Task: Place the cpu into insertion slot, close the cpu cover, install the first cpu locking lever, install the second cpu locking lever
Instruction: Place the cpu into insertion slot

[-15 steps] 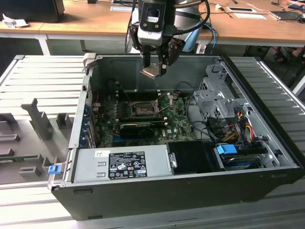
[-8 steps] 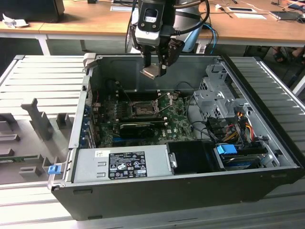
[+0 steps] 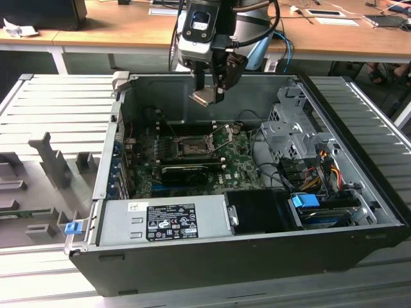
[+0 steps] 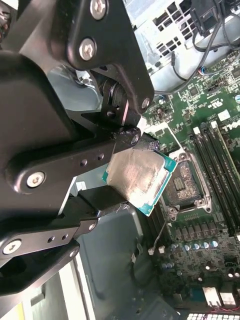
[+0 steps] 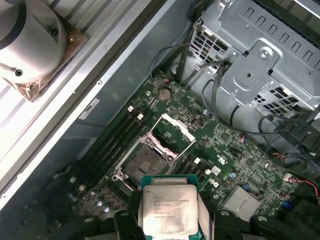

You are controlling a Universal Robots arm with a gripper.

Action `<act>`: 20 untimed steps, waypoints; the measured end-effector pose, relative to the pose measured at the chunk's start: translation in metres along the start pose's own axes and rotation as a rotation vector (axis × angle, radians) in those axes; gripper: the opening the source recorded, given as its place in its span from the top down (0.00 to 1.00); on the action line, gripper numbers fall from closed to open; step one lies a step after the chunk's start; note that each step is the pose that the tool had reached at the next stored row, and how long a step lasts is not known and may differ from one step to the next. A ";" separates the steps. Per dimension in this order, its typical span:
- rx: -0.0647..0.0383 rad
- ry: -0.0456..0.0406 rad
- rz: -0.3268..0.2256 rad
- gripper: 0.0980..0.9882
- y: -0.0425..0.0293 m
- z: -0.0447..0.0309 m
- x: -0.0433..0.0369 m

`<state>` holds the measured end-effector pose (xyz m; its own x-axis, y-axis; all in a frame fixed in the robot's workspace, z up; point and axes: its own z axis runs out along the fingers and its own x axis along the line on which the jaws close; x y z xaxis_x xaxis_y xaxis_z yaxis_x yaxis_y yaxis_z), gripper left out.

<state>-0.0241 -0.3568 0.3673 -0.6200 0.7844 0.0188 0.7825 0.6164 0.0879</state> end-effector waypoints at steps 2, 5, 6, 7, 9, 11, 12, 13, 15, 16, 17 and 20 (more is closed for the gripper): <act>0.000 -0.0018 0.020 0.52 0.0000 0.0002 0.0000; -0.001 -0.0034 0.039 0.52 -0.0001 0.0006 0.0000; -0.001 -0.0043 0.049 0.52 -0.0001 0.0009 0.0000; -0.001 -0.0049 0.055 0.52 -0.0001 0.0011 0.0000; -0.001 -0.0064 0.072 0.52 -0.0002 0.0017 0.0000; -0.002 -0.0090 0.106 0.52 -0.0002 0.0022 0.0000; -0.002 -0.0108 0.128 0.52 -0.0003 0.0025 0.0000; -0.002 -0.0120 0.142 0.52 -0.0003 0.0026 0.0000; -0.002 -0.0136 0.161 0.52 -0.0003 0.0027 0.0000; -0.002 -0.0145 0.171 0.52 -0.0003 0.0027 0.0000; -0.003 -0.0155 0.183 0.52 -0.0003 0.0028 0.0000; -0.003 -0.0177 0.208 0.52 -0.0003 0.0028 0.0000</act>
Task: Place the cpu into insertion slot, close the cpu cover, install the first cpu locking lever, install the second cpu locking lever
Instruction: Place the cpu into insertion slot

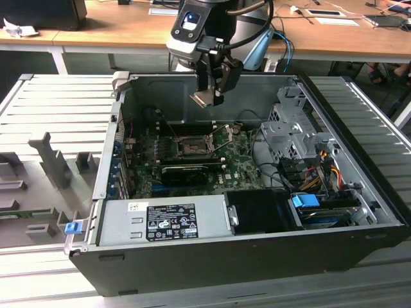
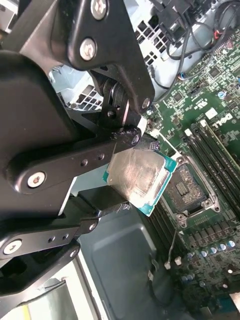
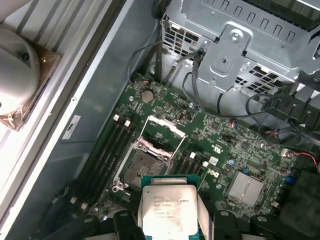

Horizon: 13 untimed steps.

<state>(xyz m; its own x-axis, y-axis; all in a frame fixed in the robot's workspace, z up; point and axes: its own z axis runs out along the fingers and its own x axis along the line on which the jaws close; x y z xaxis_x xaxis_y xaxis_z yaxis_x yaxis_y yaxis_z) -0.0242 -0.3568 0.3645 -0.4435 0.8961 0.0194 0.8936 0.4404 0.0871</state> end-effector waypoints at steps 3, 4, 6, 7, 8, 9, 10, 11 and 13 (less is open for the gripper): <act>0.000 -0.0019 0.021 0.52 0.0000 0.0000 0.0000; -0.001 -0.0028 0.031 0.52 0.0000 0.0000 0.0000; -0.001 -0.0036 0.040 0.52 0.0000 0.0000 0.0000; -0.001 -0.0043 0.048 0.52 0.0000 0.0000 0.0000; -0.001 -0.0052 0.059 0.52 0.0000 0.0000 0.0000; -0.001 -0.0057 0.064 0.52 0.0000 0.0000 0.0000; -0.001 -0.0062 0.071 0.52 0.0000 0.0000 0.0000; -0.001 -0.0066 0.075 0.52 0.0000 0.0000 0.0000; -0.002 -0.0082 0.092 0.52 0.0000 0.0001 0.0000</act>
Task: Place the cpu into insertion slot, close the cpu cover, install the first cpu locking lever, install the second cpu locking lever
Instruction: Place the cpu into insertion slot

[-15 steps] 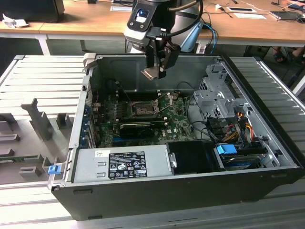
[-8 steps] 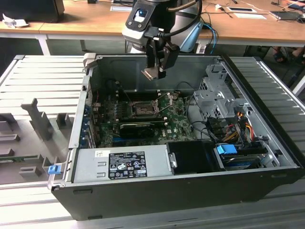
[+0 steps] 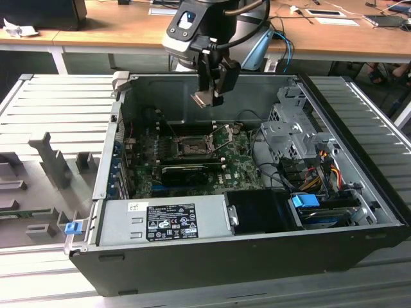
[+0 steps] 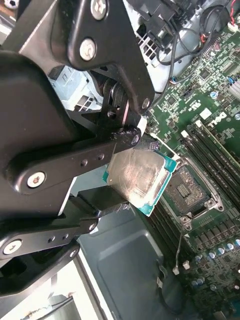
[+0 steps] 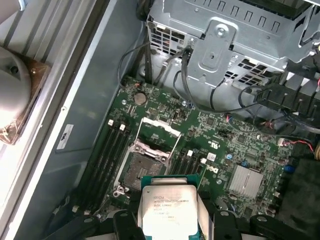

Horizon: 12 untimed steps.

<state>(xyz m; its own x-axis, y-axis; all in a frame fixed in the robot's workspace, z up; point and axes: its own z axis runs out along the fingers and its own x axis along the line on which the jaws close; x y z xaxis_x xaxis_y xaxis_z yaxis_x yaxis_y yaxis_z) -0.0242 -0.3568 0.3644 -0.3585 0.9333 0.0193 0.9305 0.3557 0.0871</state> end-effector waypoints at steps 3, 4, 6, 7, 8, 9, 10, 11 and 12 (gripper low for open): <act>0.000 -0.0025 0.029 0.52 0.0000 0.0000 0.0000; -0.001 -0.0034 0.039 0.52 0.0000 0.0000 0.0000; -0.001 -0.0045 0.052 0.52 0.0000 0.0000 0.0000; -0.001 -0.0049 0.056 0.52 0.0000 0.0000 0.0000; -0.001 -0.0053 0.061 0.52 0.0000 0.0000 0.0000; -0.001 -0.0055 0.063 0.52 0.0000 0.0000 0.0000; -0.001 -0.0060 0.069 0.52 0.0000 0.0000 0.0000; -0.001 -0.0065 0.075 0.52 0.0000 0.0000 0.0000; -0.002 -0.0072 0.083 0.52 0.0000 0.0000 0.0000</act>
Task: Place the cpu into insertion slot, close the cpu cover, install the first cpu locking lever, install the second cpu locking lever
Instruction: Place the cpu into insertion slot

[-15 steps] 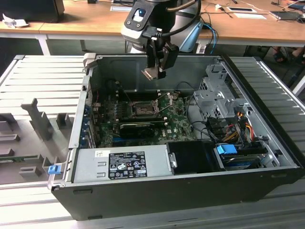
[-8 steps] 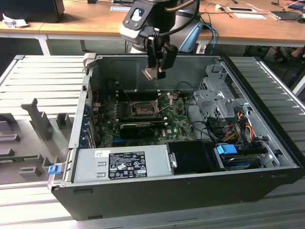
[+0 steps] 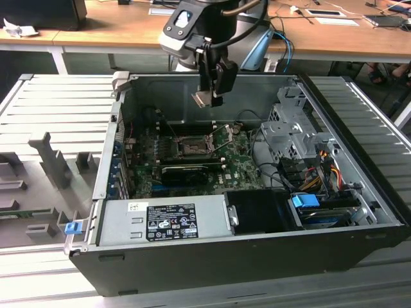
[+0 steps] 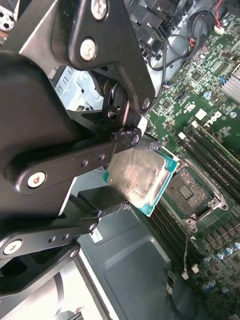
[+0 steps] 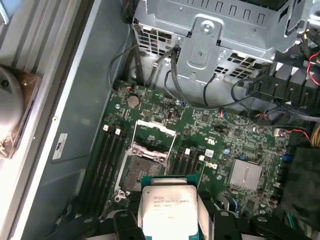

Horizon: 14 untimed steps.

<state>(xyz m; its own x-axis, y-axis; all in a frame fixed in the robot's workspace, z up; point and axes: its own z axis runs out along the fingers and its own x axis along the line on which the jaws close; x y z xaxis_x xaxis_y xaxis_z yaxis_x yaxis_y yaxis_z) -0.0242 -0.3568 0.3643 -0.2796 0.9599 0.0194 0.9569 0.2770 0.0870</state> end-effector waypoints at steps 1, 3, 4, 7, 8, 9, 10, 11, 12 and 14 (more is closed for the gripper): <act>0.000 -0.0013 0.014 0.52 0.0000 0.0000 0.0000; -0.001 -0.0034 0.038 0.52 0.0000 0.0000 0.0000; -0.001 -0.0042 0.048 0.52 0.0000 0.0000 0.0000; -0.001 -0.0063 0.072 0.52 0.0000 0.0000 0.0000; -0.002 -0.0069 0.078 0.52 0.0000 0.0001 0.0000; -0.002 -0.0076 0.086 0.52 0.0000 0.0001 0.0000; -0.002 -0.0087 0.100 0.52 0.0000 0.0001 0.0000; -0.002 -0.0104 0.119 0.52 0.0000 0.0002 0.0000; -0.003 -0.0126 0.145 0.52 0.0000 0.0003 0.0000; -0.003 -0.0153 0.175 0.52 0.0000 0.0006 0.0000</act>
<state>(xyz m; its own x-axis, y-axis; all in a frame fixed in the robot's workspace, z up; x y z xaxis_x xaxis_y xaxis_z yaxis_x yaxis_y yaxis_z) -0.0241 -0.3568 0.3638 -0.1076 0.9940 0.0194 0.9906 0.1056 0.0870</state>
